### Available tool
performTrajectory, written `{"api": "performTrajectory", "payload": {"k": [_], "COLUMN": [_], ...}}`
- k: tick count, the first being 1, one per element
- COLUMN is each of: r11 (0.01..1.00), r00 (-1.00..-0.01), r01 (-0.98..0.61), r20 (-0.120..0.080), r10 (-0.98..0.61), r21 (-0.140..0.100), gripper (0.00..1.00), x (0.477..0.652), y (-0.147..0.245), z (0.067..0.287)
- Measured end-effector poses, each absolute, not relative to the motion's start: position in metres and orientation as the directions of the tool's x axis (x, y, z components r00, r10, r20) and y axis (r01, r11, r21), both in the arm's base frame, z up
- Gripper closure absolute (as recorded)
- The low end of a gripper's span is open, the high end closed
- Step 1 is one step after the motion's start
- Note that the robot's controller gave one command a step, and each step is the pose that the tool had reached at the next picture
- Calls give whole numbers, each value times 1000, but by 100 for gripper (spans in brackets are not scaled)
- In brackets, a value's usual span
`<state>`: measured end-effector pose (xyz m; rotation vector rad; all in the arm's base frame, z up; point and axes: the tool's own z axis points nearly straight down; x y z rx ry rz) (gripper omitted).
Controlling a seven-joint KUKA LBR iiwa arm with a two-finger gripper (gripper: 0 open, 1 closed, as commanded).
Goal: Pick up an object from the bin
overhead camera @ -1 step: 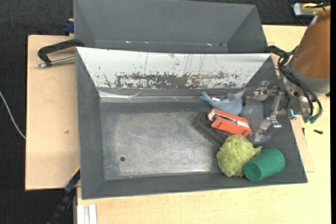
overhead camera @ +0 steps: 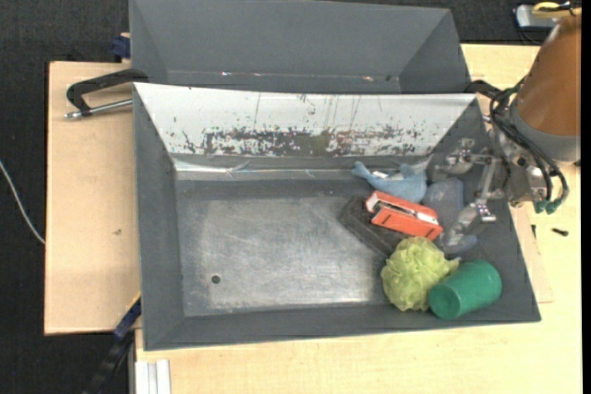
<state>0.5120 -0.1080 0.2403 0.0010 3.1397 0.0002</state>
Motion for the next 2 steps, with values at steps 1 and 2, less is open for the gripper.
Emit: {"api": "performTrajectory", "payload": {"k": [1, 2], "r11": [996, 991], "r00": [-996, -991], "r01": [85, 136], "r20": [-6, -7], "r10": [85, 136], "r21": [1, 2], "gripper": [0, 0], "x": [536, 565], "y": [-105, -87], "z": [183, 161]}}
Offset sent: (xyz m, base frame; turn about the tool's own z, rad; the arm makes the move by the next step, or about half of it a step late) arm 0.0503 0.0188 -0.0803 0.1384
